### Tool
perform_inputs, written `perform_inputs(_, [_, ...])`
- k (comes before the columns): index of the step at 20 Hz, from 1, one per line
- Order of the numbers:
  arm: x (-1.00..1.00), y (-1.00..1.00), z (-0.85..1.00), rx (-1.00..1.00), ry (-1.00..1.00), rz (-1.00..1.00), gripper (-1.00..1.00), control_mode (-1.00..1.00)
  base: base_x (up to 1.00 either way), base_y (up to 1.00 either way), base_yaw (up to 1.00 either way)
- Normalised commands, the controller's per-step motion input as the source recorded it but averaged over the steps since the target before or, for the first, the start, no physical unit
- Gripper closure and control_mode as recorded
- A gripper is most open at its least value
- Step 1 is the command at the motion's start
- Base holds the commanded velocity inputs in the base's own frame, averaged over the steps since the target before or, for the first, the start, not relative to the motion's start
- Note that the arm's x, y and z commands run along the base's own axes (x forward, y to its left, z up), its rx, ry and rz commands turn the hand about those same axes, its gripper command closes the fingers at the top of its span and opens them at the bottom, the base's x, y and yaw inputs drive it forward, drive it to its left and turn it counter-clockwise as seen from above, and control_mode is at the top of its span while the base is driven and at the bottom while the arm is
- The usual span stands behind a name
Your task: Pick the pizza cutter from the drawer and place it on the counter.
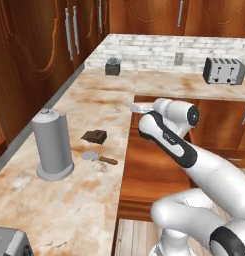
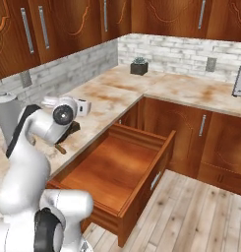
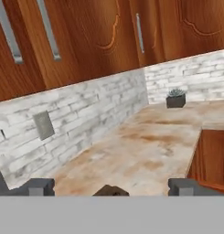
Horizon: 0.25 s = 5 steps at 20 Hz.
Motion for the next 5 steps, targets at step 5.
perform_inputs(5, [-1.00,-1.00,-0.45,-0.05,-0.08,-0.03,-1.00,-1.00,0.00,0.00,0.00])
